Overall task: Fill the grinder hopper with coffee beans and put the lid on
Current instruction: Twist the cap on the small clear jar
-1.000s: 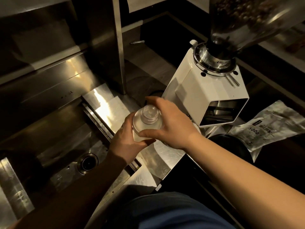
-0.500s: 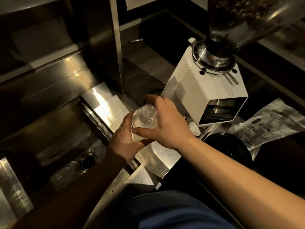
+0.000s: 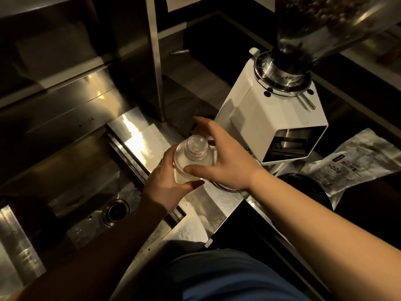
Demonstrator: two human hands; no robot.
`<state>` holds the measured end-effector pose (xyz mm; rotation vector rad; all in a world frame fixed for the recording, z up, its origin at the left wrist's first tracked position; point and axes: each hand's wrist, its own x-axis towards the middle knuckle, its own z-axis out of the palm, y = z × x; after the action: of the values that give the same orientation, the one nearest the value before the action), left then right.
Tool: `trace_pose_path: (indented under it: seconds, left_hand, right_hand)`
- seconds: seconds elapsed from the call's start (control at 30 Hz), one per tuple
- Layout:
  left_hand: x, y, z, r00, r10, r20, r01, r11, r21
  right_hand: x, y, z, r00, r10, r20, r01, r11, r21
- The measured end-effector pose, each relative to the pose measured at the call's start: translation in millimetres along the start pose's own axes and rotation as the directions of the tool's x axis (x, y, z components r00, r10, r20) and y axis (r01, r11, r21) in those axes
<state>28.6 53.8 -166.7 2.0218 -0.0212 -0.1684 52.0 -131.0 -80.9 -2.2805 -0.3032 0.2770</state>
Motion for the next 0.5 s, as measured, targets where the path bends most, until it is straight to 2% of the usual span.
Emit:
trace_pose_path:
  seconds: [0.1,0.17,0.27,0.3,0.43,0.5]
  left_hand:
    - [-1,-1,1,1.000,0.002,-0.004,-0.002,1.000,-0.005]
    - [-1,-2,1,1.000,0.008,-0.005,-0.008,1.000,0.001]
    - [2,-3,2,1.000,0.017,-0.012,-0.016,1.000,0.017]
    - [2,-3,2,1.000,0.015,-0.006,-0.015,1.000,0.020]
    - [3,-4,1,1.000,0.013,0.001,-0.013,1.000,0.014]
    - [2,-3,1,1.000,0.021,0.003,-0.021,1.000,0.019]
  right_hand:
    - [-3,12,-9,0.997,-0.033,0.067,0.027,0.997,0.077]
    - [-3,8,-4,1.000,0.015,0.000,-0.015,0.999,0.034]
    - [2,-5,6,0.988,0.045,-0.149,-0.066,0.988,-0.142]
    - [3,-7,5,0.990,0.035,-0.137,-0.057,0.986,-0.160]
    - [0,6,-13,0.989,0.006,0.149,-0.001,1.000,-0.030]
    - [-1,7,-15,0.987,0.011,0.158,-0.003,0.998,-0.056]
